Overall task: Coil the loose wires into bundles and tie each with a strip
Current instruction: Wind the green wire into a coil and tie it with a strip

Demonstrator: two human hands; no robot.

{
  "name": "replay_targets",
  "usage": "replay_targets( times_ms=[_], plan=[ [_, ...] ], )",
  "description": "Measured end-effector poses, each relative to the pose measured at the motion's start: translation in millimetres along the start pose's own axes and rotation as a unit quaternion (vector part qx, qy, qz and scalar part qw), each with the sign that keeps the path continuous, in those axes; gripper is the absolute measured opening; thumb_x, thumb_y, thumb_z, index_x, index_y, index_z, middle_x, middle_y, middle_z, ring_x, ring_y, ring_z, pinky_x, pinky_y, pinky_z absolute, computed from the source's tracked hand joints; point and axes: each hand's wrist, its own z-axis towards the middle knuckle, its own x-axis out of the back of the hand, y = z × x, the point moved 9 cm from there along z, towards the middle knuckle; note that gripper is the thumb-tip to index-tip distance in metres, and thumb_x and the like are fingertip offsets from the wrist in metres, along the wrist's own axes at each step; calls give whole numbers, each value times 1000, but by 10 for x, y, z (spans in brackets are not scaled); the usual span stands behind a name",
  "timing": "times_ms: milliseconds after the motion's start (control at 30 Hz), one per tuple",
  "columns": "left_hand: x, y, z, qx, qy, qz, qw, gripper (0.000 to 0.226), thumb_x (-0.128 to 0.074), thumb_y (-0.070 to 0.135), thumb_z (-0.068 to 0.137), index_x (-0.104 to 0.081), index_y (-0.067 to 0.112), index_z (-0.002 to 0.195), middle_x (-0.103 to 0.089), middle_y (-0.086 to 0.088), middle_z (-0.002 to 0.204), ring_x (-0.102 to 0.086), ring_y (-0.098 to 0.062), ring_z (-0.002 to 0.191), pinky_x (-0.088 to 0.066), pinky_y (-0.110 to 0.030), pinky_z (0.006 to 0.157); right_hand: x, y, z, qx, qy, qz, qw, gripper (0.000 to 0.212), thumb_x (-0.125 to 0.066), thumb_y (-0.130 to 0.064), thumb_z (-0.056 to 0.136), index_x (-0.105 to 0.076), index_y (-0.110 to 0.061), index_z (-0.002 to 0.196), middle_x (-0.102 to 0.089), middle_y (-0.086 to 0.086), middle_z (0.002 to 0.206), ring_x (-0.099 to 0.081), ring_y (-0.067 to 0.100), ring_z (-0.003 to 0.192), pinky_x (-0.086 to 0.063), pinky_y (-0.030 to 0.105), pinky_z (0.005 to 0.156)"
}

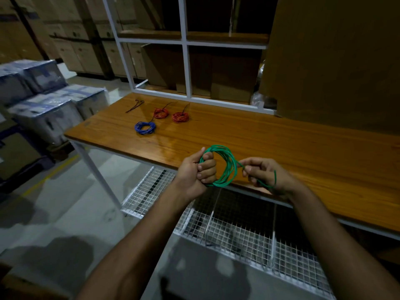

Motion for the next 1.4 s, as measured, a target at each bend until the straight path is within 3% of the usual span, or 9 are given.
replay_targets(
  times_ms=[267,467,633,700,867,967,1133,1233,1400],
  plan=[
    [4,1,116,-82,45,-1,996,38,-31,36,104,-43,18,73,-31,8,45,-27,-3,31,-19,-18,37,-231,-7,-417,91,181,11,979,15,-76,2,82,-67,-7,90,-71,14,70,-68,19,59,-55,27,55],
    [-3,-58,188,-120,68,-26,990,36,-30,37,105,-40,20,75,-32,8,45,-28,-3,31,-17,-18,39,-322,-186,-626,165,161,-94,969,26,-75,1,83,-77,-17,102,-78,-2,91,-74,11,83,-58,22,78],
    [-37,-307,200,-118,93,-24,988,39,-30,37,105,-42,18,74,-34,7,45,-30,-5,31,-26,-18,35,-389,-409,-824,315,249,-343,849,7,-79,-11,81,-79,-12,88,-73,-2,78,-64,5,68,-50,16,66],
    [-18,-386,196,-130,110,-32,985,39,-29,37,106,-41,19,74,-34,6,46,-33,-7,33,-30,-19,36,-472,-410,-858,332,254,-423,804,2,-76,-12,82,-75,-12,83,-70,3,76,-63,18,67,-51,29,61],
    [70,-508,141,-148,147,-40,977,39,-30,38,106,-41,18,74,-35,6,46,-31,-6,32,-26,-18,34,-685,-429,-971,328,263,-574,702,21,-78,-8,72,-60,-16,68,-55,1,65,-53,24,61,-37,33,49],
    [74,-547,147,-141,148,-56,977,38,-31,38,106,-39,19,74,-32,8,44,-25,-4,28,-19,-17,30,-611,-395,-978,308,289,-532,734,20,-82,-18,74,-63,-18,66,-59,-1,63,-56,21,59,-41,31,51],
    [23,-540,115,-118,142,-43,982,38,-28,38,106,-38,19,74,-30,6,42,-24,-3,25,-16,-15,27,-261,-401,-824,258,251,-247,900,15,-83,-20,77,-77,-25,90,-73,-11,82,-61,3,65,-46,17,60],
    [-2,-597,65,-93,167,12,981,39,-28,38,107,-41,18,76,-33,5,40,-25,-2,24,-17,-12,26,-275,-570,-673,254,152,-266,917,35,-78,-22,84,-71,-29,117,-70,-14,102,-62,8,75,-44,14,63],
    [-35,-650,41,-79,164,58,982,42,-27,35,108,-45,11,79,-35,4,41,-28,-3,25,-19,-14,29,-291,-719,-542,277,83,-304,908,10,-79,-16,83,-81,-20,92,-74,-10,85,-67,1,79,-43,12,67]
  ],
)
